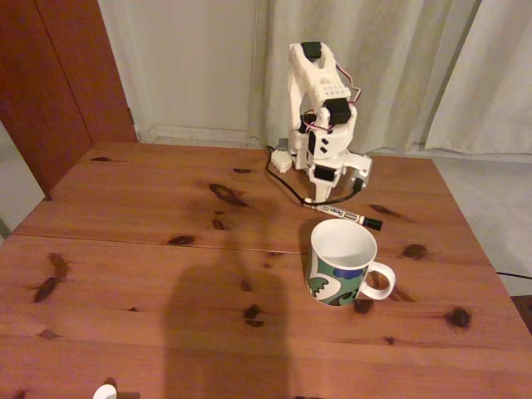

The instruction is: Clean up the desk and place the pens and markers into the cup

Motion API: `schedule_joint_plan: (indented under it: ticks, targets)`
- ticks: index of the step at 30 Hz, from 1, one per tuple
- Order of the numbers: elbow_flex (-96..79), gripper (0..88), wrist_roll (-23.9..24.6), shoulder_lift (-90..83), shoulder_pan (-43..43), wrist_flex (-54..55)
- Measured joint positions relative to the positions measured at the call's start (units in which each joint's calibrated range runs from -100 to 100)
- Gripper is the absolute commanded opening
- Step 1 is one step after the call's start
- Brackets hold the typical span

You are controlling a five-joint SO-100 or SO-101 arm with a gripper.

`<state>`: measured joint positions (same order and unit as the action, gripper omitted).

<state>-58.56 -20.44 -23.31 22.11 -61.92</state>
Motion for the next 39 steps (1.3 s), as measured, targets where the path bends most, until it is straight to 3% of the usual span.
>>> schedule_joint_plan:
  ticks: [11,16,26,39]
  targets:
    - [-5.69,13.7,0.0,2.2,0.0,8.71]
    - [-6.11,0.0,0.0,2.37,-0.44,9.79]
    - [-5.44,0.9,-0.05,2.54,-1.47,10.87]
    - [0.17,0.9,-0.1,-6.61,-12.61,28.12]
